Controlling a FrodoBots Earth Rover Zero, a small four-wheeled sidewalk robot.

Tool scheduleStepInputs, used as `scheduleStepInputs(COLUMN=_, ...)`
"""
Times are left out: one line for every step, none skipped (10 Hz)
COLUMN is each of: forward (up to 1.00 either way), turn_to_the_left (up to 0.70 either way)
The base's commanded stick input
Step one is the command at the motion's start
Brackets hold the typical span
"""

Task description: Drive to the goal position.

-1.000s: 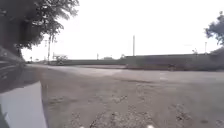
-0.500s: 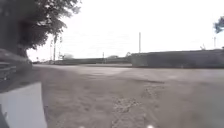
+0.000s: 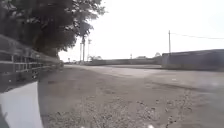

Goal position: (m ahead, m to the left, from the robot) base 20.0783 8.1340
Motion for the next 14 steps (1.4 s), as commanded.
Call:
scheduleStepInputs(forward=0.70, turn_to_the_left=0.27)
scheduleStepInputs(forward=0.70, turn_to_the_left=0.27)
scheduleStepInputs(forward=0.70, turn_to_the_left=0.27)
scheduleStepInputs(forward=0.70, turn_to_the_left=-0.04)
scheduleStepInputs(forward=0.70, turn_to_the_left=-0.12)
scheduleStepInputs(forward=0.70, turn_to_the_left=-0.20)
scheduleStepInputs(forward=0.70, turn_to_the_left=-0.27)
scheduleStepInputs(forward=0.70, turn_to_the_left=-0.27)
scheduleStepInputs(forward=0.70, turn_to_the_left=-0.27)
scheduleStepInputs(forward=0.70, turn_to_the_left=-0.27)
scheduleStepInputs(forward=0.70, turn_to_the_left=-0.27)
scheduleStepInputs(forward=0.70, turn_to_the_left=-0.27)
scheduleStepInputs(forward=0.70, turn_to_the_left=0.00)
scheduleStepInputs(forward=0.70, turn_to_the_left=0.00)
